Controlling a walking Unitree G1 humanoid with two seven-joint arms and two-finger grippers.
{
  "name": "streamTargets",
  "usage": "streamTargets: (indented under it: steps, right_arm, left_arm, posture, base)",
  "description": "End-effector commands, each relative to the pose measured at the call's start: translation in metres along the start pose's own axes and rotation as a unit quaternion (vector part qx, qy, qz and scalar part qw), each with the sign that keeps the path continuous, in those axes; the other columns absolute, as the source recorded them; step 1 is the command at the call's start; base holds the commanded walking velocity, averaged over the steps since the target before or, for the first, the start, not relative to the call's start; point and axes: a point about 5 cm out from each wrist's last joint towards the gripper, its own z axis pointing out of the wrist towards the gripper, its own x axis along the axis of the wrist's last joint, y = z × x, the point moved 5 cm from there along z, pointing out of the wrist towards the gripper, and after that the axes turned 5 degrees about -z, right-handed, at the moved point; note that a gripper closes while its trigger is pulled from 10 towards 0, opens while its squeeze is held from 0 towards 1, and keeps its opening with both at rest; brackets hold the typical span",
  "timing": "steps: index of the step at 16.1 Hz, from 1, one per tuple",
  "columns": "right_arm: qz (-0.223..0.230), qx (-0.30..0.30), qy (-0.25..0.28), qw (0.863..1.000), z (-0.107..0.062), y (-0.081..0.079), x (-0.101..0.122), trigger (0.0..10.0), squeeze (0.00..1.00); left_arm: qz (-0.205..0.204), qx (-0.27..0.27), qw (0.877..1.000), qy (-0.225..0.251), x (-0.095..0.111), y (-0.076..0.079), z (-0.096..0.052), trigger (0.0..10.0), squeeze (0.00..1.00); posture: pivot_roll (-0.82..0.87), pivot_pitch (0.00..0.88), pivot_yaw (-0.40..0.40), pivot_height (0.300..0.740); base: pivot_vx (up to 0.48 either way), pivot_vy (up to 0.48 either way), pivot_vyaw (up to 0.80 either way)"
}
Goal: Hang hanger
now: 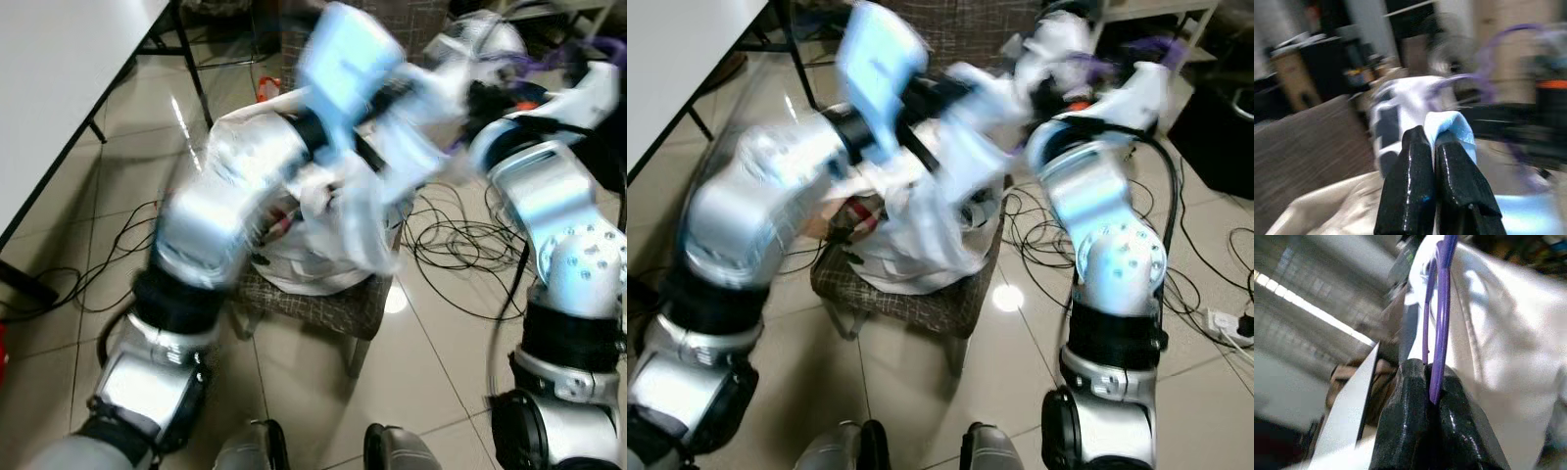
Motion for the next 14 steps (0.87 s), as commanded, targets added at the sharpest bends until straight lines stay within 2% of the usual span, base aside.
streamTargets:
  steps: [1,2,3,5,6,7,8,9,10,14]
  right_arm:
    - [-0.003,0.031,-0.006,0.999,-0.008,-0.012,0.002,10.0,0.00]
    - [-0.005,0.041,-0.011,0.999,-0.011,-0.014,0.002,10.0,0.00]
    - [0.007,0.046,-0.014,0.999,-0.013,-0.016,0.002,10.0,0.00]
    - [-0.009,0.040,-0.012,0.999,-0.014,-0.012,0.005,10.0,0.00]
    - [-0.013,0.031,-0.009,0.999,-0.014,-0.007,0.007,10.0,0.00]
    - [-0.013,0.028,-0.007,0.999,-0.013,-0.005,0.009,10.0,0.00]
    - [-0.013,0.029,-0.006,0.999,-0.013,-0.005,0.011,10.0,0.00]
    - [-0.014,0.029,-0.007,0.999,-0.012,-0.005,0.012,10.0,0.00]
    - [-0.031,0.030,-0.007,0.999,-0.011,-0.004,0.014,10.0,0.00]
    - [-0.067,0.026,-0.001,0.997,-0.008,0.000,0.023,10.0,0.00]
  left_arm:
    - [-0.001,0.036,0.999,0.009,0.012,-0.017,0.002,0.0,0.00]
    - [0.002,0.055,0.998,0.002,0.010,-0.026,0.002,0.0,0.00]
    - [-0.011,0.066,0.998,-0.008,0.006,-0.032,0.002,0.0,0.00]
    - [-0.012,0.058,0.998,-0.018,0.003,-0.031,0.001,0.0,0.00]
    - [-0.016,0.043,0.999,-0.015,0.003,-0.026,0.000,3.8,0.00]
    - [-0.014,0.040,0.999,-0.019,0.002,-0.024,-0.002,10.0,0.00]
    - [-0.025,0.039,0.999,-0.022,0.000,-0.023,-0.003,10.0,0.00]
    - [-0.026,0.038,0.999,-0.020,0.000,-0.024,-0.004,10.0,0.20]
    - [-0.045,0.050,0.998,-0.005,0.007,-0.031,-0.006,10.0,1.00]
    - [-0.056,0.069,0.996,0.029,0.031,-0.051,-0.016,10.0,1.00]
  posture:
    - [-0.14,0.088,0.068,0.740]
    - [-0.14,0.087,0.070,0.740]
    - [-0.14,0.086,0.070,0.740]
    - [-0.15,0.085,0.074,0.740]
    - [-0.14,0.084,0.069,0.740]
    - [-0.14,0.084,0.067,0.740]
    - [-0.14,0.085,0.065,0.740]
    - [-0.14,0.085,0.063,0.740]
    - [-0.14,0.085,0.061,0.740]
    - [-0.13,0.085,0.058,0.740]
  base:
    - [0.000,0.000,0.00]
    - [0.000,0.000,0.00]
    - [0.000,0.000,0.00]
    - [0.000,0.000,0.00]
    - [0.000,0.000,0.00]
    - [0.000,0.000,0.00]
    - [0.000,0.000,0.00]
    - [0.000,0.000,0.00]
    - [0.000,0.000,0.00]
    - [0.000,0.000,0.00]
